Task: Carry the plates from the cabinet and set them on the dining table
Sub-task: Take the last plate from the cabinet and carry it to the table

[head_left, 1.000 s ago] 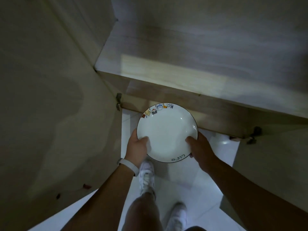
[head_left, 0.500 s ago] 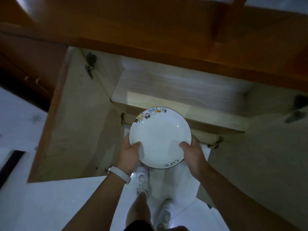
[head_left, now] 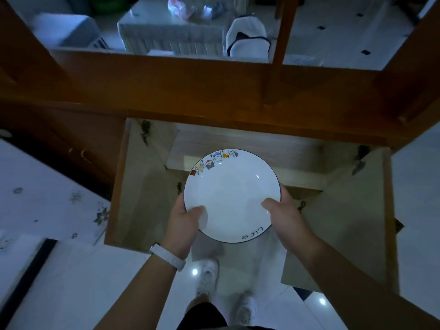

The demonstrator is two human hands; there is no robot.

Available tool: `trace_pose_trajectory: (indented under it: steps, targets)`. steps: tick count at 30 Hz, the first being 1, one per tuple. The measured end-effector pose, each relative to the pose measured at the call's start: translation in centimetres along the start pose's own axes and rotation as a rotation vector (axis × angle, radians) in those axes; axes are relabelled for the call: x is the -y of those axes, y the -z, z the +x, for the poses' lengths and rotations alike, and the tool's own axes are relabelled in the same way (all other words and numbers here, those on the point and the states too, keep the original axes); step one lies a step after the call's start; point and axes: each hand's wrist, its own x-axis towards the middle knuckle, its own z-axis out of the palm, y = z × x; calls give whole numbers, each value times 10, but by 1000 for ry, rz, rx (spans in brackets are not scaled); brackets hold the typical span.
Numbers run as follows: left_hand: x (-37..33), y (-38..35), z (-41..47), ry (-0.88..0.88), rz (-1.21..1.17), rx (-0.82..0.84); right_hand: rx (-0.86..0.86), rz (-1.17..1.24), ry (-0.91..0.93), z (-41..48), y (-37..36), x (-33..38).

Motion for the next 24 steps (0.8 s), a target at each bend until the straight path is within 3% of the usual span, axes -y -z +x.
trace_pose_trajectory:
  steps: [8,24]
  targets:
    - [-46,18,-4,-8,-133,271,-49,150,95,-36,-12,30]
    - [-93,70,44,-41,127,647,-401,276,203,-98,-100,23]
